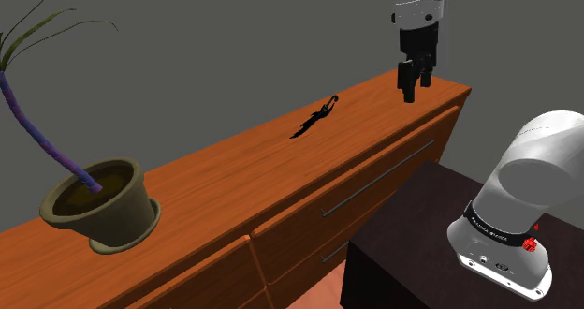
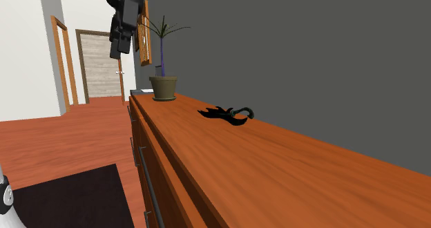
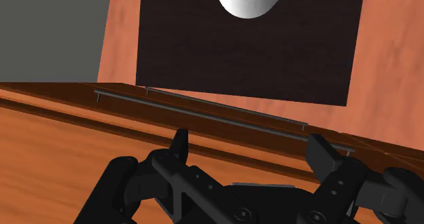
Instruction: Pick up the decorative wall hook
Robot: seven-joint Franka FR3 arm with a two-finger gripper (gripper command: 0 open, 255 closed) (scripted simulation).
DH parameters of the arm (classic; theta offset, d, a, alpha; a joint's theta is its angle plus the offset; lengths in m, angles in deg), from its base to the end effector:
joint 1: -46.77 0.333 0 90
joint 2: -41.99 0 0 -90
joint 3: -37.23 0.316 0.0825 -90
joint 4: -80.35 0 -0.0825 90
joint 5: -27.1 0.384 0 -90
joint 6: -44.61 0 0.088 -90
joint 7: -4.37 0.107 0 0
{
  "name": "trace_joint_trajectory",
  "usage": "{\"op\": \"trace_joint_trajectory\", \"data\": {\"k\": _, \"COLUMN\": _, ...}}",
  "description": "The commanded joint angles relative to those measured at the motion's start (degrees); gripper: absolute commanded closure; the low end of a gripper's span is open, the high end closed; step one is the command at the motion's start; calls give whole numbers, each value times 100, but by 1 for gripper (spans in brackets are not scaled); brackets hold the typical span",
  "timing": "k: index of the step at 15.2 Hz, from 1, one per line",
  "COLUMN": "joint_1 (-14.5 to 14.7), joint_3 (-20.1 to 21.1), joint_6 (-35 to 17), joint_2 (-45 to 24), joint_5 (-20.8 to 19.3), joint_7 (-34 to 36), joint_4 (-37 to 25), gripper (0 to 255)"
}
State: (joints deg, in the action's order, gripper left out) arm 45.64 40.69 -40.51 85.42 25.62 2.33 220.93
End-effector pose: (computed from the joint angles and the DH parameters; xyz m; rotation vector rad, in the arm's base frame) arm 0.2977 0.0124 0.5300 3.0574 0.0855 -0.3244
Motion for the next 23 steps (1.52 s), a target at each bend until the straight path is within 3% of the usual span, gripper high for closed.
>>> {"op": "trace_joint_trajectory", "data": {"k": 1, "joint_1": 0, "joint_3": 0, "joint_6": 0, "joint_2": 0, "joint_5": 0, "joint_7": 0, "joint_4": 0, "gripper": 0}}
{"op": "trace_joint_trajectory", "data": {"k": 7, "joint_1": -315, "joint_3": 601, "joint_6": -926, "joint_2": -976, "joint_5": 678, "joint_7": 1851, "joint_4": -176, "gripper": 0}}
{"op": "trace_joint_trajectory", "data": {"k": 12, "joint_1": -595, "joint_3": 984, "joint_6": -1713, "joint_2": -1933, "joint_5": 990, "joint_7": 3302, "joint_4": -532, "gripper": 0}}
{"op": "trace_joint_trajectory", "data": {"k": 23, "joint_1": -1111, "joint_3": 1300, "joint_6": -3178, "joint_2": -4092, "joint_5": 934, "joint_7": 6308, "joint_4": -1741, "gripper": 0}}
